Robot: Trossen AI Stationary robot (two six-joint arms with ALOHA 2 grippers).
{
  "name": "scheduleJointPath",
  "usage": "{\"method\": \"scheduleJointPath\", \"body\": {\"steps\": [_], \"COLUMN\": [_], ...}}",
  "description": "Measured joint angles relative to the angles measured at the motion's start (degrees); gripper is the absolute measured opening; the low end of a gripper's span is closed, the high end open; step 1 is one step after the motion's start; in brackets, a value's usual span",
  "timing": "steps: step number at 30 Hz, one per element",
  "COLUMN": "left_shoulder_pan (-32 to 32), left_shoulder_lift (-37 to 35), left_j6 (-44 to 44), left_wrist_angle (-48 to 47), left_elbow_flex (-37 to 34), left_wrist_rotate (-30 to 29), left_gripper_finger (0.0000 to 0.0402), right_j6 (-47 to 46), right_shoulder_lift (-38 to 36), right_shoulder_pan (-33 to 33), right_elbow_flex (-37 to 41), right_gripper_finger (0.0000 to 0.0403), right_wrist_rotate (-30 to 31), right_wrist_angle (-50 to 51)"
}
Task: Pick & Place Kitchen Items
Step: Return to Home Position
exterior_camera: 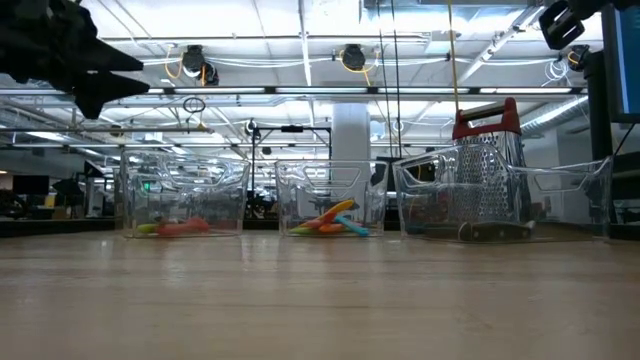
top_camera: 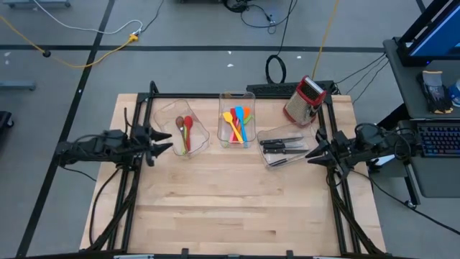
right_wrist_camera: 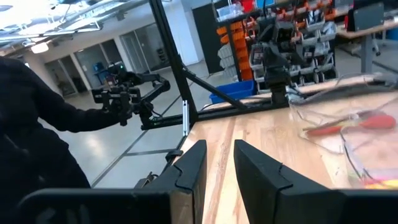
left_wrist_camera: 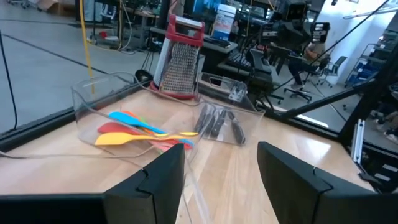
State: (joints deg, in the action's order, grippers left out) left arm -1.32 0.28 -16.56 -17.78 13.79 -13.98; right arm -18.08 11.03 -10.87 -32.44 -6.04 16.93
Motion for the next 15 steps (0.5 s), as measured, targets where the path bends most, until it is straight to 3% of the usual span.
{"method": "scheduleJointPath", "body": {"steps": [5, 10, 15], "left_shoulder_pan": [0.00, 0.00, 0.05], "left_shoulder_lift": [-0.01, -0.01, 0.00], "left_j6": [-0.05, -0.58, -0.37], "left_wrist_angle": [3.97, 5.48, 5.30], "left_elbow_flex": [-3.18, -4.96, -5.08], "left_wrist_rotate": [-0.02, 0.05, 0.05], "left_gripper_finger": [0.0207, 0.0207, 0.0207], "right_j6": [2.61, -1.35, -2.70], "right_shoulder_lift": [-0.01, -0.16, -1.57], "right_shoulder_pan": [0.00, 0.00, 0.02], "right_elbow_flex": [4.37, 10.92, 15.90], "right_gripper_finger": [0.0073, 0.0073, 0.0073], "right_wrist_rotate": [-0.12, -0.35, -9.13], "right_wrist_angle": [-6.47, -9.48, -16.57]}}
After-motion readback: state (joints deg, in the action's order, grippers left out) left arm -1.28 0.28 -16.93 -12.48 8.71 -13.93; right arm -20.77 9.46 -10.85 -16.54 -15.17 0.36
